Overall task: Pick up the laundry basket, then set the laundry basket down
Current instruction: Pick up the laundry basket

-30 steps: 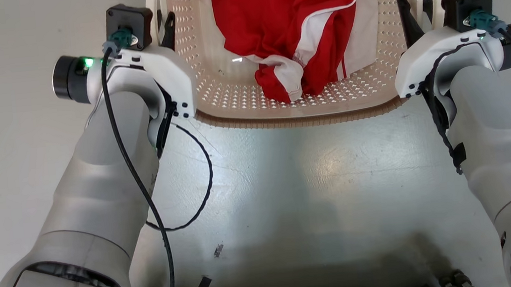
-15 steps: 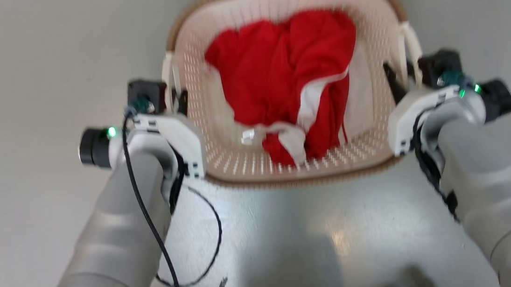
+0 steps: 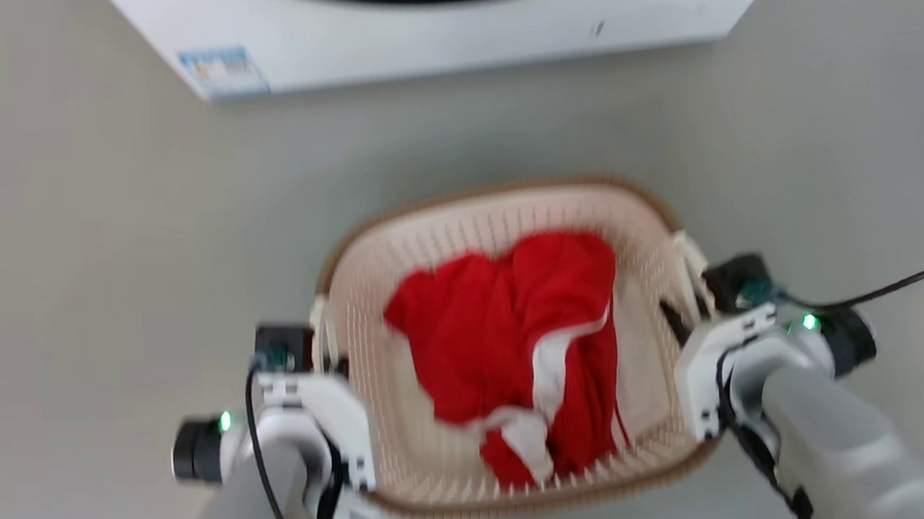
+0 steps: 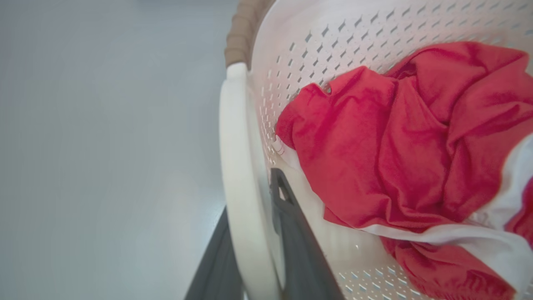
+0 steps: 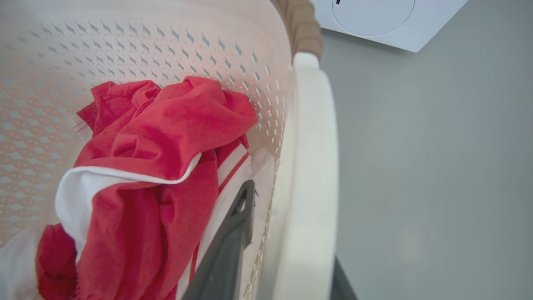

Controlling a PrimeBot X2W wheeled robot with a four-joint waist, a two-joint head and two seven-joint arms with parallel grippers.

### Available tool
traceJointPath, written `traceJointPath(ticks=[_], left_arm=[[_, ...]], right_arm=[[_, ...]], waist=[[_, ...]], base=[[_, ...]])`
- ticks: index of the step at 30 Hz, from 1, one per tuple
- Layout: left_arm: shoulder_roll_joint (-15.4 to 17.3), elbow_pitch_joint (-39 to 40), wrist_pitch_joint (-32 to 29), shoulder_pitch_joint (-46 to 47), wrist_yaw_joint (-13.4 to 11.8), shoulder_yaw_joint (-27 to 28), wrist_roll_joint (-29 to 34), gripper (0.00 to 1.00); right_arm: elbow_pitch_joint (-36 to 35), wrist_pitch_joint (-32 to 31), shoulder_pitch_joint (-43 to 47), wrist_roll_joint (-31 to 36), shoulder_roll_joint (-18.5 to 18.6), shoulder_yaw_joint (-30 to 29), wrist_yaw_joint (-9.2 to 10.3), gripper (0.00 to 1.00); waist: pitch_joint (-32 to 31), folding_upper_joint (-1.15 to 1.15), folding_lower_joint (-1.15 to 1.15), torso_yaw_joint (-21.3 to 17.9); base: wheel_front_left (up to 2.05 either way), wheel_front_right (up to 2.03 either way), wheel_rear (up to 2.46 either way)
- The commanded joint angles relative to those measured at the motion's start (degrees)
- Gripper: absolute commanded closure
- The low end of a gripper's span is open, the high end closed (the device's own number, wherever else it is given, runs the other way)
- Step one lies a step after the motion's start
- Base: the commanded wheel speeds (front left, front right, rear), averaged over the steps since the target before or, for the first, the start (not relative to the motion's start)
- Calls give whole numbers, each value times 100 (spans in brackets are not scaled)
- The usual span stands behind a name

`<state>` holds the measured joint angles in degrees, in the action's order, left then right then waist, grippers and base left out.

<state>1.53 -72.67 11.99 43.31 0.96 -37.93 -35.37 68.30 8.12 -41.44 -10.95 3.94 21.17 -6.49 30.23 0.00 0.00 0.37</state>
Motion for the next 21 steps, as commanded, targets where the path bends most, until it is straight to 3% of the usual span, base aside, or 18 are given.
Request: traceJointPath(ticks=[1, 8, 21], left_arm=[[134, 60, 46, -185, -15, 31, -38, 100], [134, 119, -118, -829, -17, -180, -288, 100], [134, 460, -372, -1699, -201, -658, -795, 100]], right_arm=[[-155, -205, 416, -113, -106, 446, -100, 100], [-335, -641, 920, -658, -106, 999, -100, 100], [-240, -863, 1589, -1129, -106, 1479, -100, 100]], waist=[[-706, 0, 0, -223], [-1562, 0, 0, -298], [-2586, 0, 0, -277]], base=[[0, 0, 0], [0, 0, 0], [0, 0, 0]])
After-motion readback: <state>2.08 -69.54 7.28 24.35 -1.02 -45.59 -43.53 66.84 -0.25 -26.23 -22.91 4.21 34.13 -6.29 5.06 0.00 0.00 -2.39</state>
